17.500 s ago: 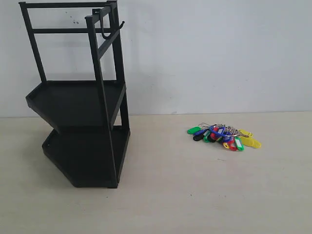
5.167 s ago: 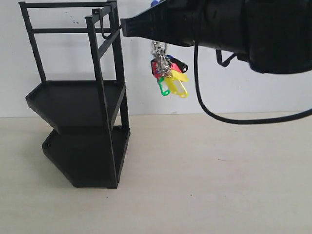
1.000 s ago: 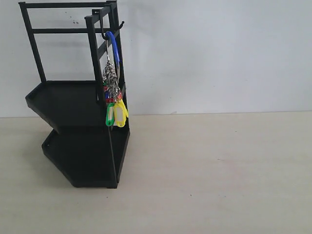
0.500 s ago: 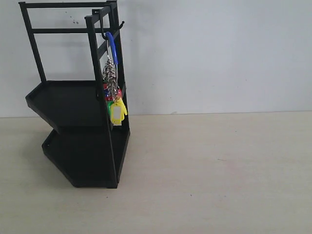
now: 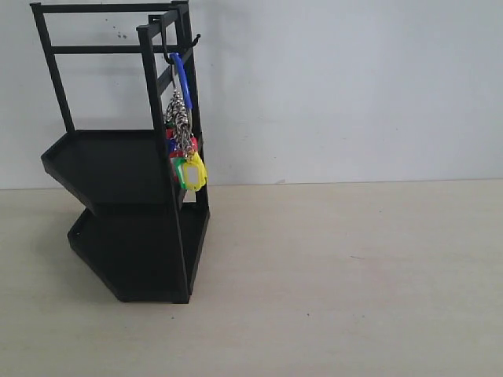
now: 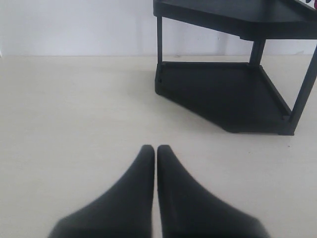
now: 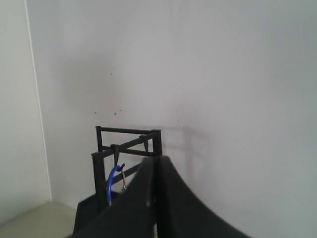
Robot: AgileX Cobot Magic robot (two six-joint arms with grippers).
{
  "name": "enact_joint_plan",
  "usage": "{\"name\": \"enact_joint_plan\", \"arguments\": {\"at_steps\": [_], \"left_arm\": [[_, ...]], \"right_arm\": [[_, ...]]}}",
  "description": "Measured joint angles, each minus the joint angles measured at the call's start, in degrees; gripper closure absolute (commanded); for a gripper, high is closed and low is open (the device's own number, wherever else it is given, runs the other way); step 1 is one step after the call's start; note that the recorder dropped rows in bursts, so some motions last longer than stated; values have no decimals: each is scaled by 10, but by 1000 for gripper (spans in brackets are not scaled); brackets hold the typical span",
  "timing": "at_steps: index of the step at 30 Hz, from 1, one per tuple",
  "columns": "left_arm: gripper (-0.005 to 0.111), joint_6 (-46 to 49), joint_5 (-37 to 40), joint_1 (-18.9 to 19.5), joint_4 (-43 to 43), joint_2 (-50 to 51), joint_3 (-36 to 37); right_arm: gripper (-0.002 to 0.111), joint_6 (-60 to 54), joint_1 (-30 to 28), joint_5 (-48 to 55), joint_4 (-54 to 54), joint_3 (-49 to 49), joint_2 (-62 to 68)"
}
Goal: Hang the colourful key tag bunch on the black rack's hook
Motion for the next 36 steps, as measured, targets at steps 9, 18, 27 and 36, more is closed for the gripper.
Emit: {"name": "enact_joint_plan", "arguments": {"at_steps": [9, 18, 27, 36], "left_arm": [[102, 0, 0, 0, 0, 0, 0], [102, 0, 0, 0, 0, 0, 0], [102, 0, 0, 0, 0, 0, 0], [102, 0, 0, 0, 0, 0, 0]], "right_arm": [[109, 647, 0, 79, -617, 1, 0], [109, 797, 0, 88, -771, 3, -31], [109, 846, 0, 49, -852, 136, -175], [109, 910, 0, 17, -876, 288, -272]]}}
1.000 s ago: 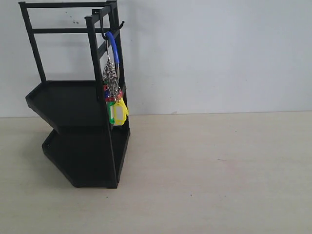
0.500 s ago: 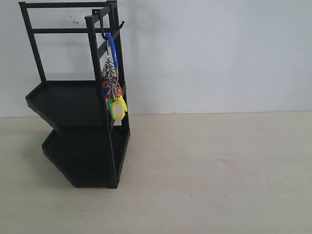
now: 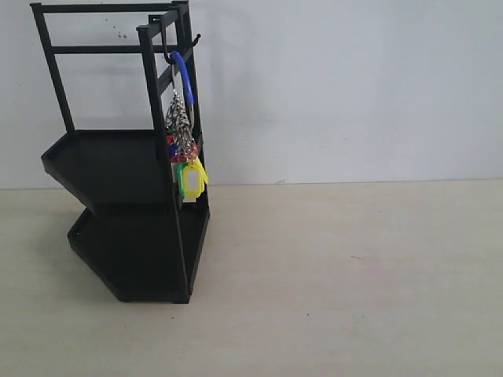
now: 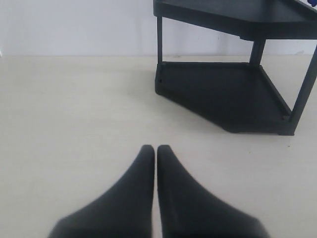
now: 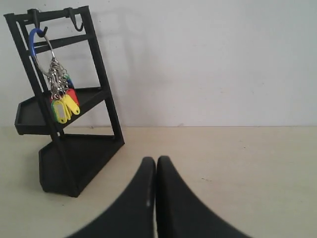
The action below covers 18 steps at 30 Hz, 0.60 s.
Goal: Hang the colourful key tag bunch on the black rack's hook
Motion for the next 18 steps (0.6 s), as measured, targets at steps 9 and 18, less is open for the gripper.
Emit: {"name": "enact_joint_plan", "arguments": {"at_steps": [9, 18], "left_arm": [[102, 0, 0, 0, 0, 0, 0], [102, 0, 0, 0, 0, 0, 0]], "right_arm": [[109, -7, 0, -3, 0, 63, -1], [109, -36, -28, 30, -5, 106, -23]]}}
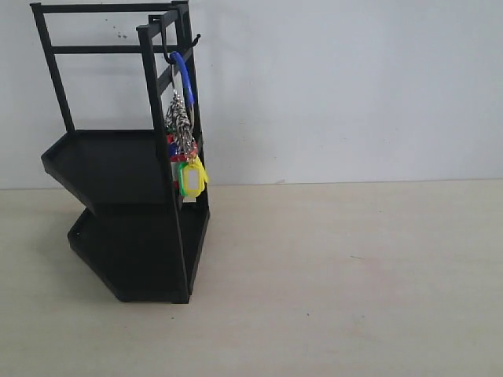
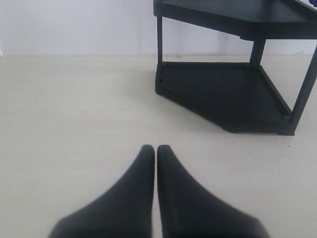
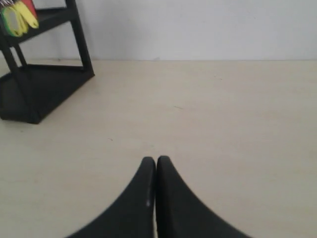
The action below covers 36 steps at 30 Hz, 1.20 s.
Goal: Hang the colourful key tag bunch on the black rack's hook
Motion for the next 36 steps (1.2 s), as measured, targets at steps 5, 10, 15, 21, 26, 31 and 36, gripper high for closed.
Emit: {"name": "enact_joint_plan", "arguments": {"at_steps": [5, 10, 15, 21, 26, 31, 36], "left_arm": [[102, 0, 0, 0, 0, 0, 0], [102, 0, 0, 0, 0, 0, 0], [102, 0, 0, 0, 0, 0, 0], [102, 0, 0, 0, 0, 0, 0], [102, 0, 0, 0, 0, 0, 0], [102, 0, 0, 0, 0, 0, 0], [102, 0, 0, 0, 0, 0, 0]], "right_arm": [[109, -14, -82, 22, -1, 3, -1], [109, -17, -133, 25, -1, 3, -1], [109, -32, -137, 25, -2, 3, -1], [109, -36, -137, 25, -1, 3, -1], [109, -34, -137, 25, 1, 3, -1], [109, -34, -137, 25, 2, 3, -1], [109, -32, -137, 25, 2, 3, -1]]}}
